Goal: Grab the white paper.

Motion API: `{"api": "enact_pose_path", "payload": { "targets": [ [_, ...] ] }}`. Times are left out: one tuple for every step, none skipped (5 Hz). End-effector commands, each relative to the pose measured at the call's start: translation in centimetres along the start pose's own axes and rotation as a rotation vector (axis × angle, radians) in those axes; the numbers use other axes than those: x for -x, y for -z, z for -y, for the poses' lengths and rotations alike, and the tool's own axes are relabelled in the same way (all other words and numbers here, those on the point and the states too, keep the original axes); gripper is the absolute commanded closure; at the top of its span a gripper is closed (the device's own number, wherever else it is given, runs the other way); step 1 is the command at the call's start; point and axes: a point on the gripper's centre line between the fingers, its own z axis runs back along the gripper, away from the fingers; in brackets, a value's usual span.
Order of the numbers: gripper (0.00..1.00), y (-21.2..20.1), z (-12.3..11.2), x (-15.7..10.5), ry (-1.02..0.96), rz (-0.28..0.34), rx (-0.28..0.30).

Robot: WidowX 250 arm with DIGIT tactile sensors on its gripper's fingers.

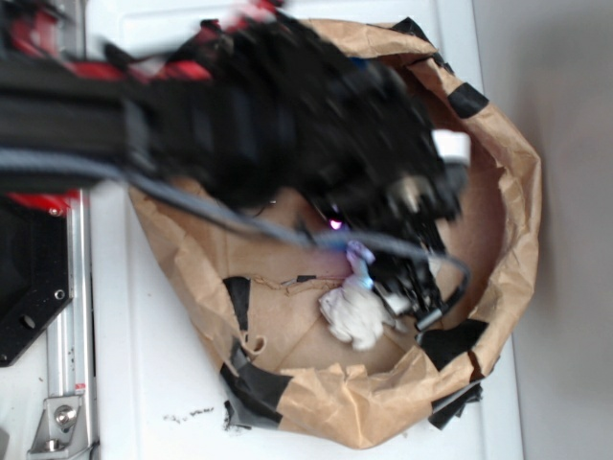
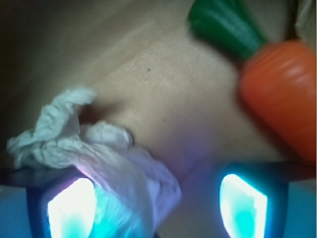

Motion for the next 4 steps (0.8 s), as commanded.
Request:
{"api": "enact_pose_path", "payload": {
  "targets": [
    [1.00,-0.7,3.0,1.1,0.096,0.004,-0.017],
    [1.00,-3.5,2.8,0.7,0.180,0.068,-0.031],
    [1.00,-8.9,-0.1,-0.3,0.230,0.170,-0.028],
    [1.00,-12.3,-4.5,-1.2,0.302,0.268,0.002]
  ]
}}
